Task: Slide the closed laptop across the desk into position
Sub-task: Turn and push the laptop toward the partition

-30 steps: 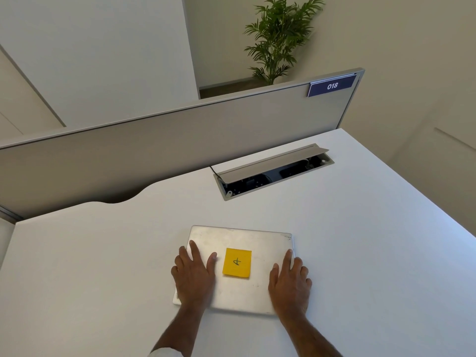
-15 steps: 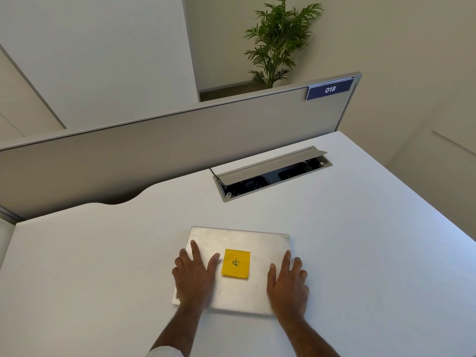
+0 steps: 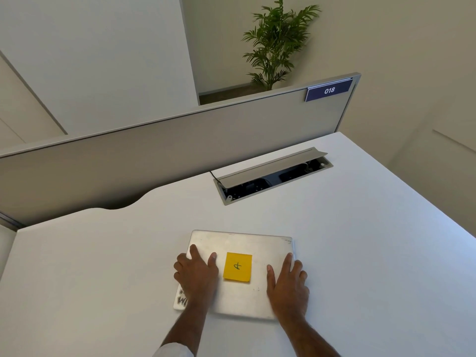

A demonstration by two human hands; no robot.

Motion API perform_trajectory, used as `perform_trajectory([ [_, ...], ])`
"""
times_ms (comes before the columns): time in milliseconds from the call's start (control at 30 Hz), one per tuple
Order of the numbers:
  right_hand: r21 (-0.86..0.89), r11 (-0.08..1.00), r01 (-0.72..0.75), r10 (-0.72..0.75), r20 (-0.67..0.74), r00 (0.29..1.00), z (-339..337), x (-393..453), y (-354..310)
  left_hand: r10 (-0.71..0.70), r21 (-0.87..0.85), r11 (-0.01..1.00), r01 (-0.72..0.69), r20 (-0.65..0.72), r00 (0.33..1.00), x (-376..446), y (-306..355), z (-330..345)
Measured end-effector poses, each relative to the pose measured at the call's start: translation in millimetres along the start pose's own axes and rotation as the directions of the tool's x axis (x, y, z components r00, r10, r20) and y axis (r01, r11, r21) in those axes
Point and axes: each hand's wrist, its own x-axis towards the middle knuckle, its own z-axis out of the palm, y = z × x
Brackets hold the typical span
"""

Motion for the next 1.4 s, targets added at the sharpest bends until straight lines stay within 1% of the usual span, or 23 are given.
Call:
perform_trajectory([
  [67,0.012,1.000,0.002,-0.002,0.003,1.000,0,0,0,-0.026,-0.037,0.999,0.026,-0.008,1.000,3,1,0],
  [133,0.019,1.000,0.014,-0.014,0.011,1.000,0,0,0,-0.079,-0.111,0.991,0.076,-0.025,0.997,7,-3,-1],
  [200,0.027,0.999,0.021,-0.022,0.003,1.000,0,1,5,-0.103,-0.184,0.978,0.095,-0.031,0.994,9,-7,-1],
  [267,0.036,0.999,0.033,-0.033,-0.009,0.999,-1,4,8,-0.101,-0.237,0.967,0.091,-0.031,0.994,7,-9,-1],
  [433,0.047,0.997,0.055,-0.054,-0.024,0.998,-3,5,12,-0.075,-0.310,0.949,0.066,-0.015,0.997,4,-10,-2],
  [733,0.034,0.993,0.113,-0.113,-0.021,0.993,-8,11,13,-0.115,-0.365,0.925,0.104,-0.008,0.993,-7,-11,-10],
  [933,0.027,0.980,0.195,-0.195,-0.016,0.981,-16,21,3,-0.176,-0.400,0.904,0.150,-0.029,0.984,-15,-18,-23],
  [1233,0.033,0.926,0.376,-0.376,-0.006,0.927,-19,31,-20,-0.317,-0.448,0.859,0.249,-0.080,0.945,-37,-41,-40],
  [1400,0.036,0.900,0.434,-0.435,0.023,0.900,-17,35,-29,-0.367,-0.452,0.843,0.293,-0.083,0.927,-44,-49,-42],
])
